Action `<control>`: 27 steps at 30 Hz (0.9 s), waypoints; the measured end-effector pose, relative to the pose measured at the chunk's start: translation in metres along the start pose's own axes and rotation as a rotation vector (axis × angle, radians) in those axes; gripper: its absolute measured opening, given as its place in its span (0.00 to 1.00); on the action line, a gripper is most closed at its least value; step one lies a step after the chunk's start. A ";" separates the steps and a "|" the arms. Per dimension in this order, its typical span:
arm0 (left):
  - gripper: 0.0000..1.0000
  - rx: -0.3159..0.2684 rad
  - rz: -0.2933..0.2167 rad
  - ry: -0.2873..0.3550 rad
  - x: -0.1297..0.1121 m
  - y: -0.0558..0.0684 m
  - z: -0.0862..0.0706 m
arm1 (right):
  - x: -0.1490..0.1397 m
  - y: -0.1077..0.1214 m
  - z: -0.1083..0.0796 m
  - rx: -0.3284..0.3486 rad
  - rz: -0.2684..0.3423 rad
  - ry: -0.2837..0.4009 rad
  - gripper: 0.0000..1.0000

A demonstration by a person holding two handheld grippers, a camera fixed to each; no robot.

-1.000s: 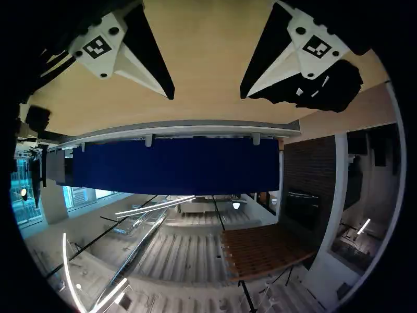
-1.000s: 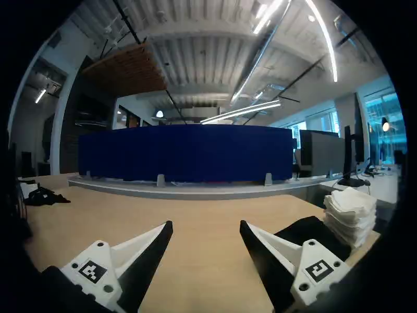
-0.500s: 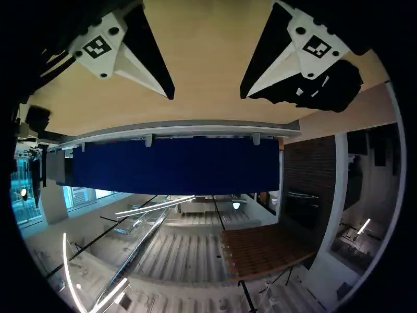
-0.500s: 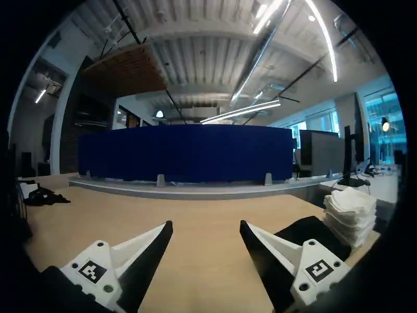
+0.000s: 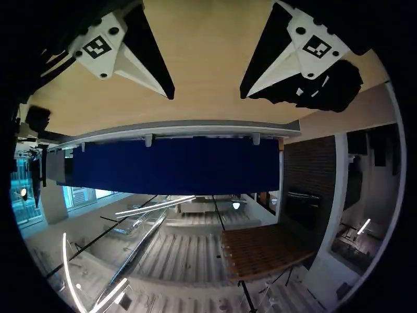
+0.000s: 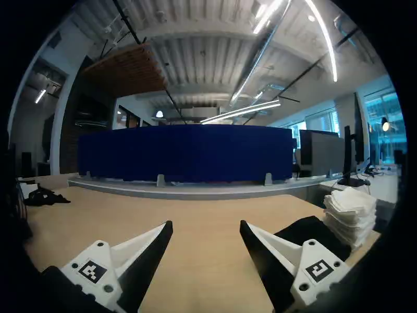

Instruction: Fold towel

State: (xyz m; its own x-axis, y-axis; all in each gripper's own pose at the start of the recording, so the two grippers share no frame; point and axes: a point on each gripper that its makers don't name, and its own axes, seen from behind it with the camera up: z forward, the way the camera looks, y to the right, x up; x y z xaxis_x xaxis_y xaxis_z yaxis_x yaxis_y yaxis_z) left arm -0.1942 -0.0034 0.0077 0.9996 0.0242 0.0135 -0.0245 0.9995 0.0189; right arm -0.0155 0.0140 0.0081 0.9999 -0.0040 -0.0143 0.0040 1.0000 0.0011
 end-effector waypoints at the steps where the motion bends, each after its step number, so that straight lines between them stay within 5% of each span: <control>1: 0.93 0.000 0.000 0.000 0.000 0.000 0.000 | 0.000 0.000 0.000 0.000 0.000 0.000 1.00; 27: 0.93 0.000 -0.002 -0.002 0.007 -0.001 -0.001 | 0.000 -0.001 -0.001 0.000 0.000 0.000 1.00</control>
State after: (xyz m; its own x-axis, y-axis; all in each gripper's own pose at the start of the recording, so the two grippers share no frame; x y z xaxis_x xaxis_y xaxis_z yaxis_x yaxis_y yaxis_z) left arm -0.1873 -0.0038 0.0065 0.9996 0.0227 0.0151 -0.0230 0.9996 0.0189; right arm -0.0159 0.0131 0.0070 0.9999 -0.0042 -0.0146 0.0042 1.0000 0.0012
